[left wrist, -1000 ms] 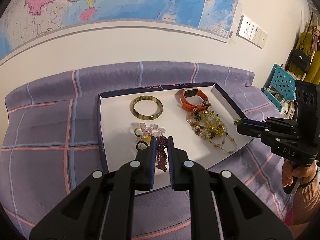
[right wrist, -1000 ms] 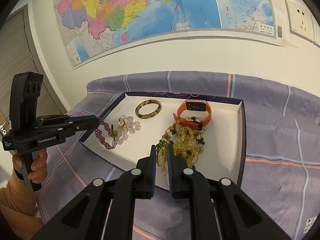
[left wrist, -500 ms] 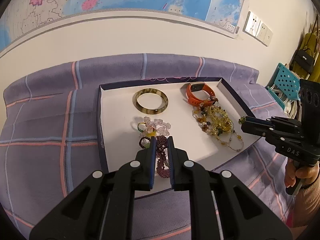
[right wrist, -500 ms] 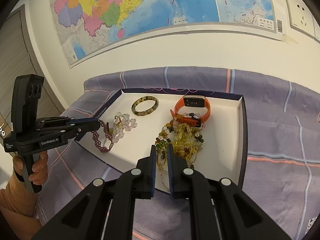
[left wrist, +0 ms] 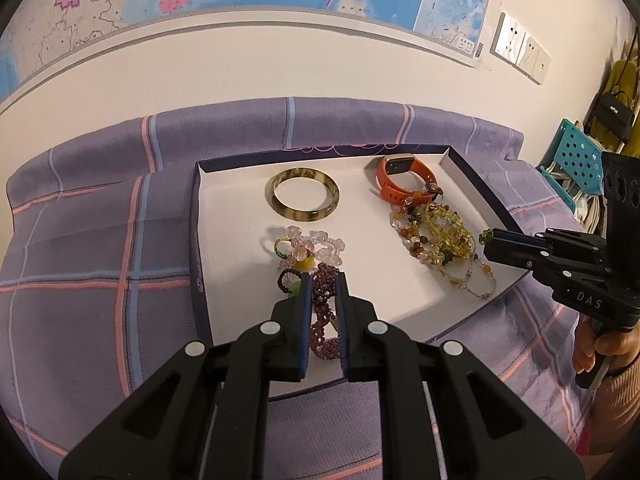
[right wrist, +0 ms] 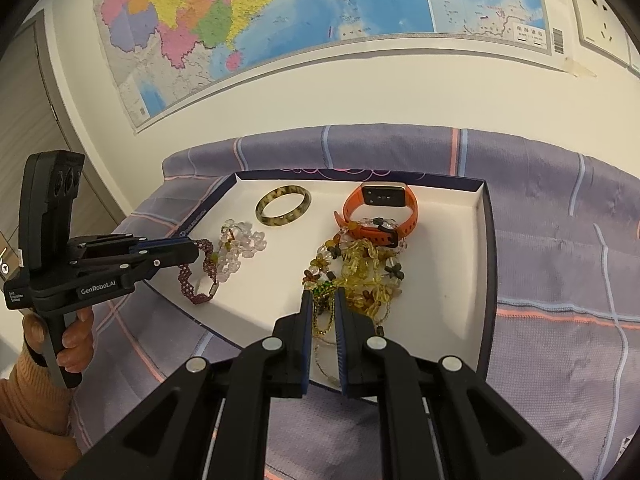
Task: Organize jewelry
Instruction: 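Lower both bracelets onto the box floor with both tools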
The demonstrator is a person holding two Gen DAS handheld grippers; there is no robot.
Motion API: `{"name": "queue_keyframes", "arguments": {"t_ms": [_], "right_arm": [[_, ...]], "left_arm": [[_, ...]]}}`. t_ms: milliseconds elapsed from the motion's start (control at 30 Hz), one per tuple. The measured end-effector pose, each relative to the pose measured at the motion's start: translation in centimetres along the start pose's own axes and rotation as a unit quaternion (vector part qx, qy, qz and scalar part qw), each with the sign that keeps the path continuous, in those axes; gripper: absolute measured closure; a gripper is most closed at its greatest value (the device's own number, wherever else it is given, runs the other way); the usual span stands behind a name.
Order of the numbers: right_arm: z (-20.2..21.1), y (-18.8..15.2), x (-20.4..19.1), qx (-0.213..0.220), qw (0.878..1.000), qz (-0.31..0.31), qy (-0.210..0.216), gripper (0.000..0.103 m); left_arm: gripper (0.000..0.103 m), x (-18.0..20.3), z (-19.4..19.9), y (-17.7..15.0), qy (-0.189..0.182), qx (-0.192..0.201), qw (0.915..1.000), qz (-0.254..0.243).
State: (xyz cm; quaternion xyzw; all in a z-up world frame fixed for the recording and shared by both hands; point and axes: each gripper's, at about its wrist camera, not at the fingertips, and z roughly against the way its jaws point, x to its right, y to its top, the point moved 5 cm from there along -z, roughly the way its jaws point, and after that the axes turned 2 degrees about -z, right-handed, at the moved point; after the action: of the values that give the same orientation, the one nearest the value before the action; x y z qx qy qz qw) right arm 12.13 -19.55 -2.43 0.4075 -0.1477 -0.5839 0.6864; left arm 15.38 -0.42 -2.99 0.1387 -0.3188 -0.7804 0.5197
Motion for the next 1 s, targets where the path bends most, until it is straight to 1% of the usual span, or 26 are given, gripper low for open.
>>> {"name": "queue_keyframes", "arguments": {"t_ms": [1000], "right_arm": [[-2.0, -0.3, 1.0, -0.020, 1.000, -0.011, -0.011, 0.094]], "left_arm": [[0.091, -0.3, -1.6, -0.8, 0.006, -0.023, 0.9997, 0.009]]}}
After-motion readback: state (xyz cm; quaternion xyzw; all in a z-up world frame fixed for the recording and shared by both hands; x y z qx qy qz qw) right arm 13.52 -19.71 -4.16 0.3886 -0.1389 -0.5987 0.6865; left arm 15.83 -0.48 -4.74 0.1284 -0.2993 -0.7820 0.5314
